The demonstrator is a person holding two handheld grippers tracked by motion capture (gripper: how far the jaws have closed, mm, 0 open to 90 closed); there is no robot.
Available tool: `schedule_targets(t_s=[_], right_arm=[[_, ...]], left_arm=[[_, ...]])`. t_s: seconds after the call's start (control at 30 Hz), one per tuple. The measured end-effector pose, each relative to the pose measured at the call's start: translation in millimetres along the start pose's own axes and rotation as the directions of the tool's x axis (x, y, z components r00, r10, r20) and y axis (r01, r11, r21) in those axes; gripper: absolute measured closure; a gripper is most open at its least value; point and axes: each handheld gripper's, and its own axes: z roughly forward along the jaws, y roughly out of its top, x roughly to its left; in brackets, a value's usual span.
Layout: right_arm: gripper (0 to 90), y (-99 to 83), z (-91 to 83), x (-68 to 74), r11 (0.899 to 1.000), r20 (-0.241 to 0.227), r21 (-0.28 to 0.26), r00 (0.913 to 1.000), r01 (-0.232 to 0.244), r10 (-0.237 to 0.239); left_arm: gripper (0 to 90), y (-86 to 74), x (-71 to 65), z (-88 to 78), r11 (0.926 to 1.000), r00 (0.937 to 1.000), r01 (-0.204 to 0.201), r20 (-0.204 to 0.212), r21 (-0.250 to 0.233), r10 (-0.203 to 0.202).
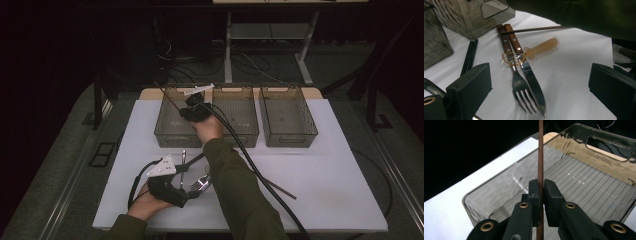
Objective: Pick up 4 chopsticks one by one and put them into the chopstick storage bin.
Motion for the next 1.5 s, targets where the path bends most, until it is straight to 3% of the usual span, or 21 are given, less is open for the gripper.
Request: schedule_targets(t_s=[0.23, 0.3, 0.37, 0.67, 1.07, 1.27, 1.5], right_arm=[[82.0, -6.8, 3.6, -1.5, 0.999, -0.003, 0.033, 0.9999, -0.012, 0.012], [68.5, -7.7, 4.5, -2.7, 0.999, 0.000, 0.044, 0.9998, -0.022, 0.022], [62.5, -7.0, 3.6, -2.7, 0.999, -0.010, 0.045, 0.9998, -0.014, 0.015], [54.0, -2.0, -9.9, -4.6, 0.999, -0.009, 0.049, 0.9999, 0.012, -0.011], [45.5, -5.2, -47.8, -7.6, 0.997, -0.096, 0.035, 0.9929, 0.074, -0.071], [36.2, -11.9, -70.2, -10.6, 0.995, -0.124, 0.029, 0.9884, 0.092, -0.087], [31.5, -22.9, -96.7, -15.1, 0.994, -0.144, -0.001, 0.9835, 0.111, -0.110]], left_arm=[[3.7, 0.3, -0.2, 0.5, 1.0000, 1.0000, -0.003, 0.002, 0.002, 0.003], [3.7, 0.4, -0.1, 0.6, 1.0000, 1.0000, -0.005, 0.002, 0.004, 0.005], [3.7, 0.3, 0.0, 0.8, 1.0000, 1.0000, -0.005, 0.002, 0.005, 0.005], [3.7, 0.5, 0.2, 1.5, 1.0000, 1.0000, -0.004, 0.001, 0.005, 0.004], [3.7, 0.3, 1.5, 2.9, 0.9997, 0.9999, -0.016, -0.001, 0.017, 0.016], [3.6, -0.2, 1.7, 3.6, 0.9997, 0.9999, -0.012, -0.007, 0.021, 0.013], [3.5, -0.9, 1.9, 4.1, 0.9997, 0.9999, -0.008, -0.011, 0.023, 0.008]])
